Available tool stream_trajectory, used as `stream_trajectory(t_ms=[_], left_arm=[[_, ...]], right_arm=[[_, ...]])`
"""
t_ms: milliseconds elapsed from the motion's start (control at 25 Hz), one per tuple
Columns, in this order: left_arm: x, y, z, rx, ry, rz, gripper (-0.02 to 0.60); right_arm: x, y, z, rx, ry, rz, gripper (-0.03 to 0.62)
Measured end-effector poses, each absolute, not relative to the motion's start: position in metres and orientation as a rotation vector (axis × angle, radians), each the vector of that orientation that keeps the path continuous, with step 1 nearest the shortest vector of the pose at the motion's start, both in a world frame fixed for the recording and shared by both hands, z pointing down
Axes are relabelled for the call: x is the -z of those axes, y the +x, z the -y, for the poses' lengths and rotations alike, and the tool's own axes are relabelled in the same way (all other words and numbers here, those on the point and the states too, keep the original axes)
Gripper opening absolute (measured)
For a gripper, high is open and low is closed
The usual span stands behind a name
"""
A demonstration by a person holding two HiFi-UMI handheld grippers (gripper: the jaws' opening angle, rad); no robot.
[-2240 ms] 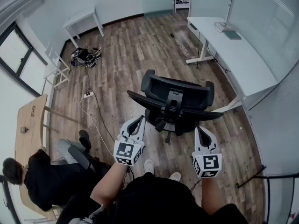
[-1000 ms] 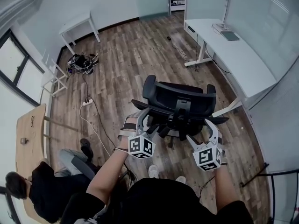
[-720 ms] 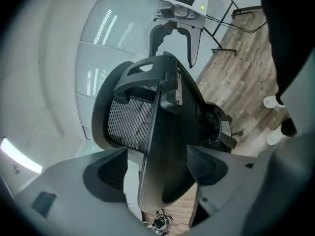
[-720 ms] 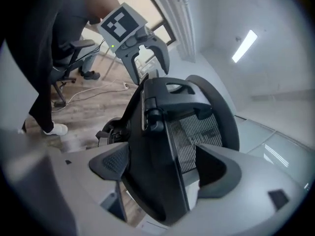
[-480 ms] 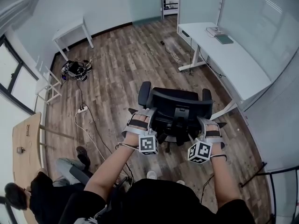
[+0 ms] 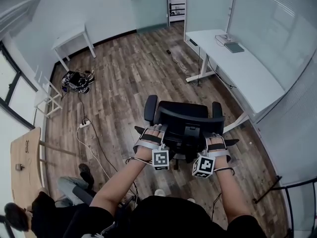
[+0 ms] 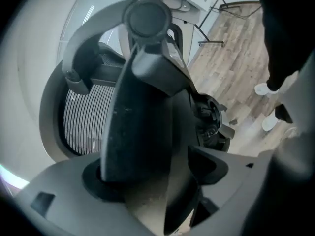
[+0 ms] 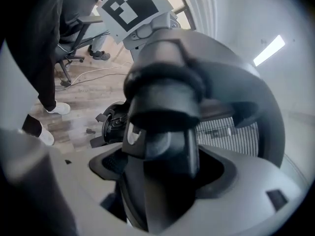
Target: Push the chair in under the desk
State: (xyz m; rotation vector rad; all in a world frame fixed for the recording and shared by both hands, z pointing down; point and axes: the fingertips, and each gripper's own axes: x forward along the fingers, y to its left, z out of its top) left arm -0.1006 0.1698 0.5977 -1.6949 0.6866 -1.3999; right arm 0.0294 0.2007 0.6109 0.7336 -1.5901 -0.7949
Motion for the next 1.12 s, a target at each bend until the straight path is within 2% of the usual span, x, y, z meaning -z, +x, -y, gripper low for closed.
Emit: stream_trajectory(t_ms=[160, 400, 1120], left_arm=[[-0.597, -0.099, -0.168, 1.388, -1.683, -0.682, 0.389], [-0.6, -0.096, -0.165, 1.384, -1.694, -0.661, 0.4], [-0.602, -0.082, -0.095, 1.374, -1.702, -0.588, 0.4]], right_arm=[[-0.614, 0.034, -0.195, 0.797, 0.74, 1.523, 0.399], [-0.612, 0.04, -0.191, 0.864, 0.731, 1.438, 0.399], [-0.619, 0.055, -0.132, 0.778, 0.747, 1.413, 0.403]])
